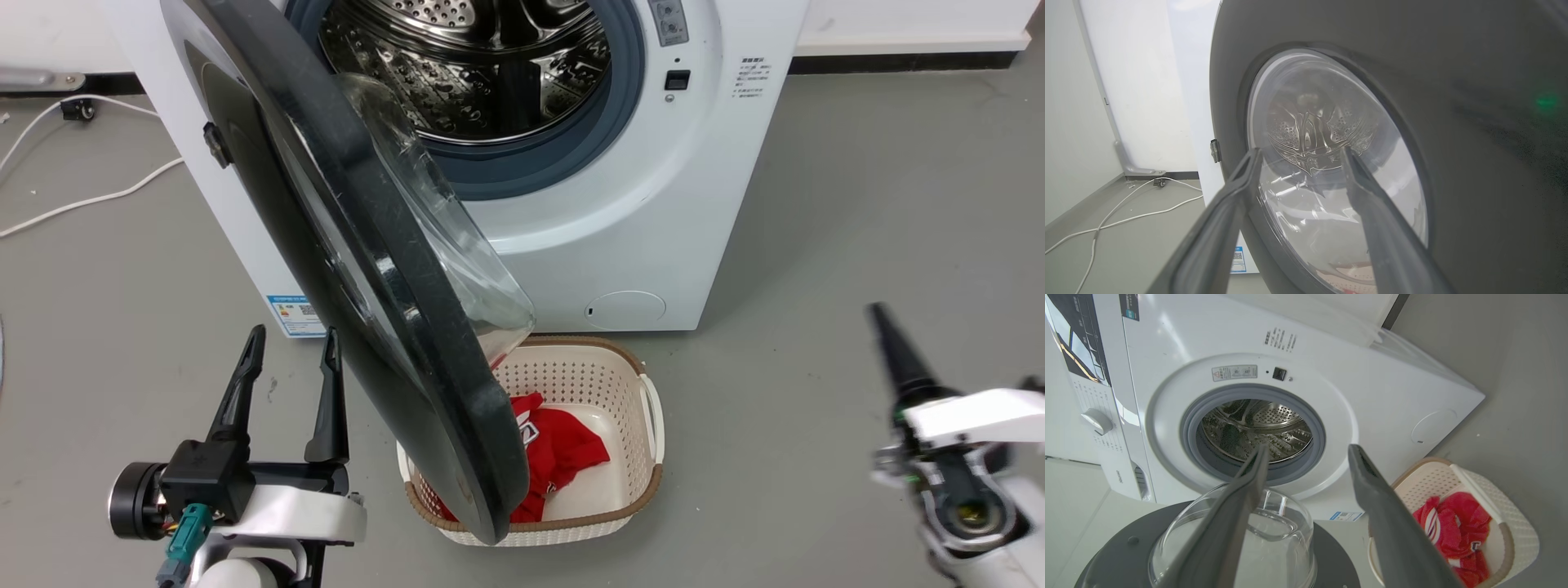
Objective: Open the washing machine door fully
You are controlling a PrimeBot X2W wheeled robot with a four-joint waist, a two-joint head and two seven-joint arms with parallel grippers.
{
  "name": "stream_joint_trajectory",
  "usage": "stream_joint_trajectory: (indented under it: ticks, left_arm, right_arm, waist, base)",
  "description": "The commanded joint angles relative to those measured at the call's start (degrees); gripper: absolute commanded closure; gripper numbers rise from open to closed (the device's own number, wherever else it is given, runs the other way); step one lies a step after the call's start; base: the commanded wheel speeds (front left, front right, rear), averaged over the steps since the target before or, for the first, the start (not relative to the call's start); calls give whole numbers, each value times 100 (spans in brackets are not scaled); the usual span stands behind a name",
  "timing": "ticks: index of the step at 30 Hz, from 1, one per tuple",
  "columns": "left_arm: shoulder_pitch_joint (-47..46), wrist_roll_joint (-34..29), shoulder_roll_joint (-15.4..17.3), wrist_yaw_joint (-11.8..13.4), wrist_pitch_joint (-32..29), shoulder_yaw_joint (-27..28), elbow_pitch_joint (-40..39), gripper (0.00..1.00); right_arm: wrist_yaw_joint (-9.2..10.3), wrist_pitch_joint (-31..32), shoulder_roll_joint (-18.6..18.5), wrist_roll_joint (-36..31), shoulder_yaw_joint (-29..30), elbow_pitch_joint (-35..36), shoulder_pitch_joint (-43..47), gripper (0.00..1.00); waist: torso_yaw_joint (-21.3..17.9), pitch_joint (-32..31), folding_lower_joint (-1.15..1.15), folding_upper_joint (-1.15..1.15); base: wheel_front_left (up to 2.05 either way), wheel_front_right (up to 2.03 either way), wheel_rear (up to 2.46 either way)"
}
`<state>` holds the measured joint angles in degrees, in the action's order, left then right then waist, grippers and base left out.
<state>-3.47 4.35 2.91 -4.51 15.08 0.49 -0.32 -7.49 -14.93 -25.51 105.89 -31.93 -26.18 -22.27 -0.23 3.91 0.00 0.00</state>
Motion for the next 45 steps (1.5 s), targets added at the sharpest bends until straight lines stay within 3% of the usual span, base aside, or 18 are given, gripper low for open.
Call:
stream_joint_trajectory:
  ticks: [1,5,10,13,19,26,45]
  left_arm:
    - [81,5,-5,12,12,31,8,0]
    - [100,-25,-1,36,12,86,-1,0]
    - [96,-50,-3,44,12,89,-4,0]
    - [82,-57,-3,36,12,78,-11,0]
    - [32,-113,-2,4,12,91,-16,0]
    - [10,-162,-2,-25,12,96,-35,0]
    - [6,-109,-2,-44,12,99,-15,0]
  right_arm:
    - [0,-23,127,-965,696,-313,148,0]
    - [1,-18,711,-3510,2403,-264,543,0]
    - [1,-21,1723,-6548,3993,994,1142,0]
    - [1,-23,2056,-8004,4367,1903,1404,0]
    - [1,-20,2250,-10025,4121,3044,1866,0]
    - [2,172,2269,-10620,3716,3343,2337,0]
    - [2,29,2271,-10199,3523,2564,2308,0]
  waist:
    - [-25,-23,0,0]
    - [-54,-64,0,0]
    - [-72,-102,0,0]
    - [-75,-114,0,0]
    - [-81,-136,0,0]
    - [-65,-167,0,0]
    - [-77,-115,0,0]
  base:
    - [0,0,0]
    - [0,0,0]
    - [0,0,0]
    - [0,0,0]
    - [0,0,0]
    - [0,0,0]
    - [0,0,0]
